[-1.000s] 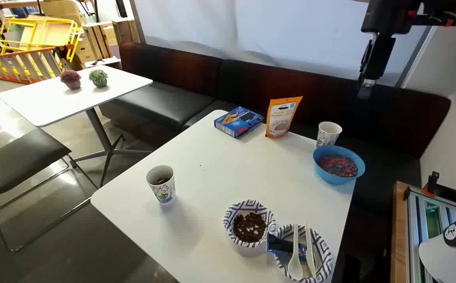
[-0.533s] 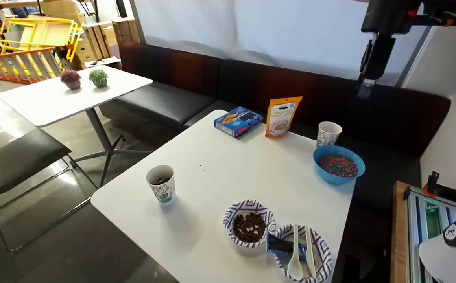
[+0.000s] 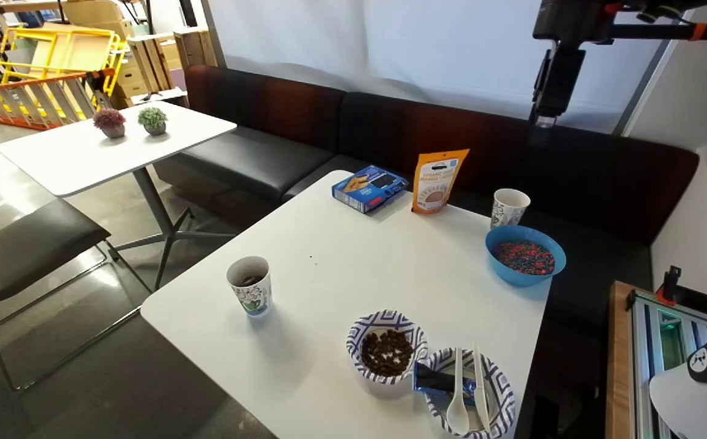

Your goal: Remove the black object from the coffee cup on the left.

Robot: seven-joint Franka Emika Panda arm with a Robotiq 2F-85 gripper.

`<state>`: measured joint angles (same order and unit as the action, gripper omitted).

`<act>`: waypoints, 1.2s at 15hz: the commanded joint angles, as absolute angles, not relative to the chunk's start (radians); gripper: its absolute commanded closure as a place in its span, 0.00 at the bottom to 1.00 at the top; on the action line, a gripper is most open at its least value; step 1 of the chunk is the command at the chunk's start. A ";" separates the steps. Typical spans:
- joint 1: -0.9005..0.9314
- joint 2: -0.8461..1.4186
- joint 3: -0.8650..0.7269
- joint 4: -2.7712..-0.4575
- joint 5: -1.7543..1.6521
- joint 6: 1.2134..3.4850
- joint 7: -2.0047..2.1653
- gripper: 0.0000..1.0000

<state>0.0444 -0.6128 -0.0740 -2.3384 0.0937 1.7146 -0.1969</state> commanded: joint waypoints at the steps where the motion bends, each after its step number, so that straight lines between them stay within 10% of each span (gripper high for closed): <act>1: 0.052 -0.381 -0.013 -2.140 0.055 1.722 -0.157 0.00; 18: 0.151 0.508 0.107 -1.304 -0.098 1.806 -0.052 0.00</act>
